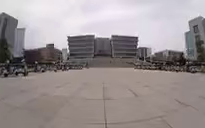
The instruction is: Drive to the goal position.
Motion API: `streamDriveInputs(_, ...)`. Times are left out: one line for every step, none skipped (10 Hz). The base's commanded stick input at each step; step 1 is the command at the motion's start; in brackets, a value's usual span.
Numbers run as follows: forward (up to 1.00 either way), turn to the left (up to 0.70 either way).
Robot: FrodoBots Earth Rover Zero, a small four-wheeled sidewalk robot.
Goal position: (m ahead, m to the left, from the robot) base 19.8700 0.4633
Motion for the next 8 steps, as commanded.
streamDriveInputs(0.70,0.02)
streamDriveInputs(0.70,0.02)
streamDriveInputs(0.70,0.02)
streamDriveInputs(0.70,0.02)
streamDriveInputs(0.70,0.02)
streamDriveInputs(0.70,0.02)
streamDriveInputs(0.70,0.02)
streamDriveInputs(0.70,0.02)
